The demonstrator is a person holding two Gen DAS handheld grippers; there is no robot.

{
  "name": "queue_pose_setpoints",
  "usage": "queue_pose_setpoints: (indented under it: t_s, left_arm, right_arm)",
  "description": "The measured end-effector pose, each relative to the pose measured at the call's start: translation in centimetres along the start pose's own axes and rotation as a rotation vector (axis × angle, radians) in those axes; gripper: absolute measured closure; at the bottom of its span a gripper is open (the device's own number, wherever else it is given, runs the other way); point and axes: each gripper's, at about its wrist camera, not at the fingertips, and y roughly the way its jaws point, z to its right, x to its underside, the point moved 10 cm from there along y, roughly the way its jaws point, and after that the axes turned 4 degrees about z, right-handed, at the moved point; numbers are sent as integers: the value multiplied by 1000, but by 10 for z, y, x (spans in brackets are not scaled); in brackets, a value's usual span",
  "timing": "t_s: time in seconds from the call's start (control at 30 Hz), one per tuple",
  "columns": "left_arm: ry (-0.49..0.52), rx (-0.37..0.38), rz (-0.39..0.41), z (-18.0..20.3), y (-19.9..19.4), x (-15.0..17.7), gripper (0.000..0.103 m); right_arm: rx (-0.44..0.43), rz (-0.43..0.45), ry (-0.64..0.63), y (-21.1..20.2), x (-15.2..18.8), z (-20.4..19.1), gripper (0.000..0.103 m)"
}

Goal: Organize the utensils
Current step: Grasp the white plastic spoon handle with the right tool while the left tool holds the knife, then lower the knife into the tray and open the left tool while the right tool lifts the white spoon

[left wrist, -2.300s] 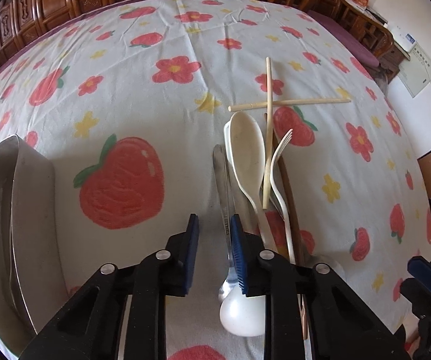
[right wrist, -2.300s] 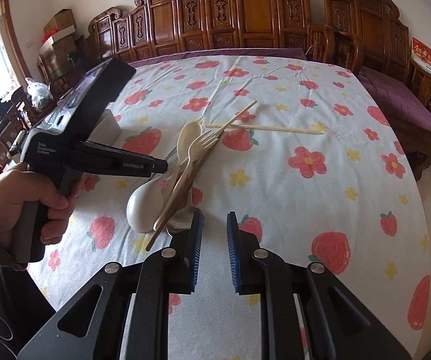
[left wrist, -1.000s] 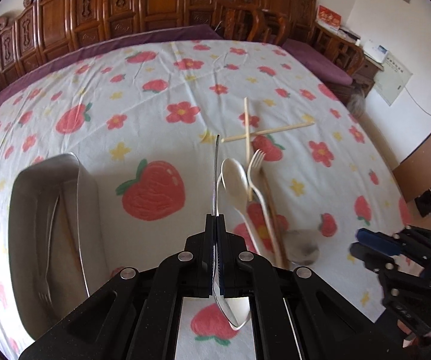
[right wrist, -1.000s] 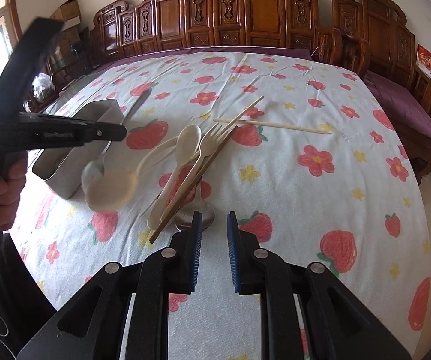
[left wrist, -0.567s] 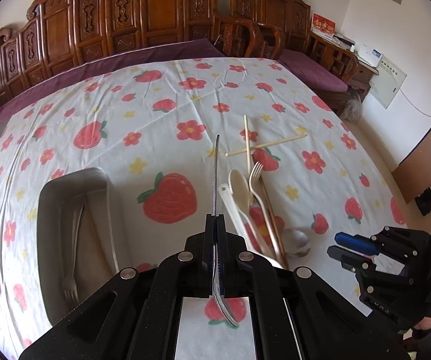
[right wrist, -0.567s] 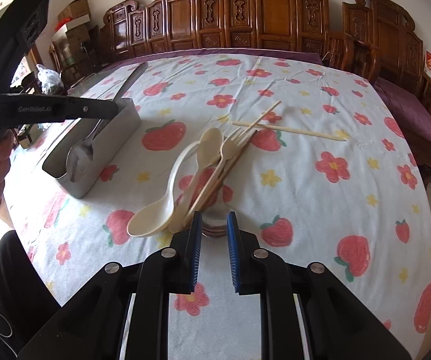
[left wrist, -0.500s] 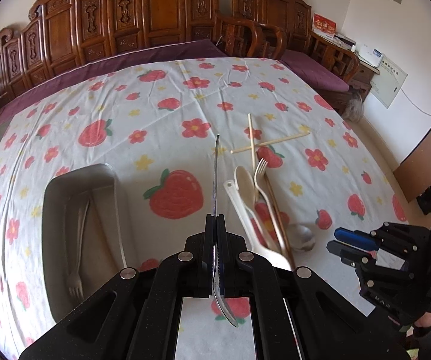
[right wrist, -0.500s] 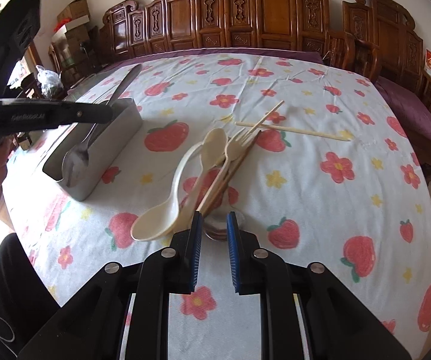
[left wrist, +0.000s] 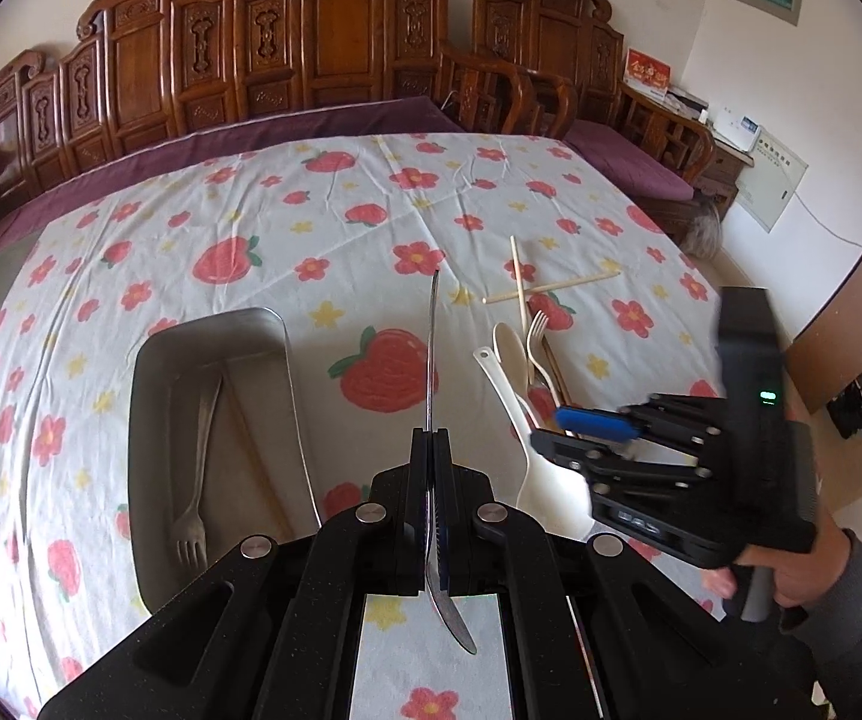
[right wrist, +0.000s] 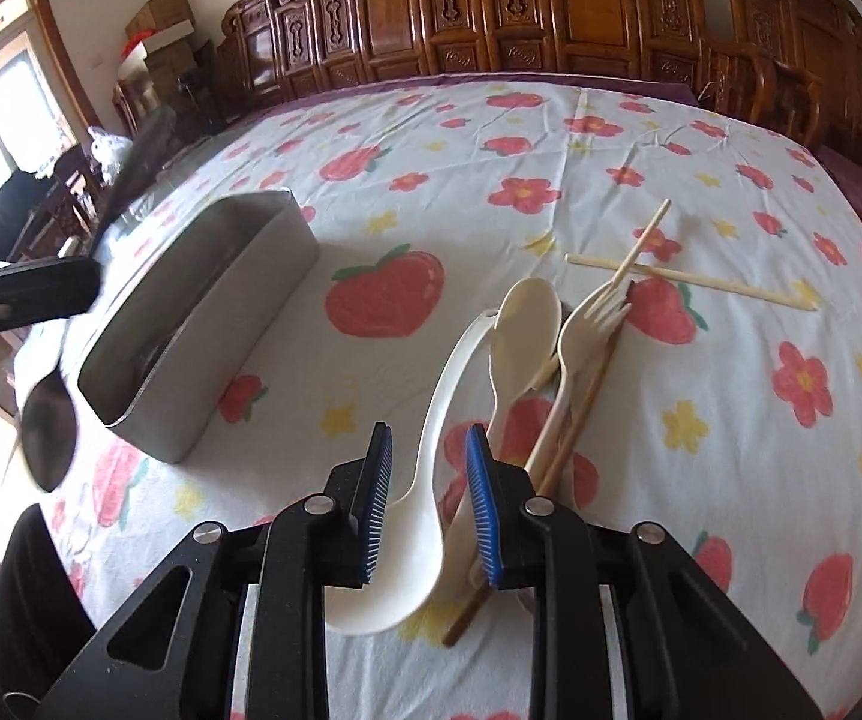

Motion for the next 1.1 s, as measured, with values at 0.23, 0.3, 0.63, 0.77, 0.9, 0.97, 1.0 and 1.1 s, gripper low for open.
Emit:
queue_pose_setpoints:
  t_s: [0.23,0.3,0.63,0.77,0.9,0.97,1.0,1.1]
  left_arm:
    - [14,3,19,-2,-12,3,102]
    - [15,0,18,-4,-12,6,102]
    - [-9,-11,-1,-19,-8,18,102]
    - [-26,-22,-1,-29,-9,19,102]
    - [-42,-40,5,-43,-14,18,102]
    - [-49,-51,9,-50,-16,17,102]
    - [-54,-57,9,-54,-16,16,102]
    - [-66,-74,8,-65,-16,14,102]
  right_arm:
    - [35,-67,-44,25,6,-4,75]
    - [39,-82,-51,30,9,-5,75]
    - [34,-105,-56,30,14,-11,96]
    - [19,-75,-65,10,6,-21,99]
    - [11,-40,-76,-11,-6,-29,99]
    - [8,-29,-79,-19,-10,-32,99]
    - [7,-20,-84,-25,-13,-35,99]
    - [-1,0,-93,-36,-20,-42,99]
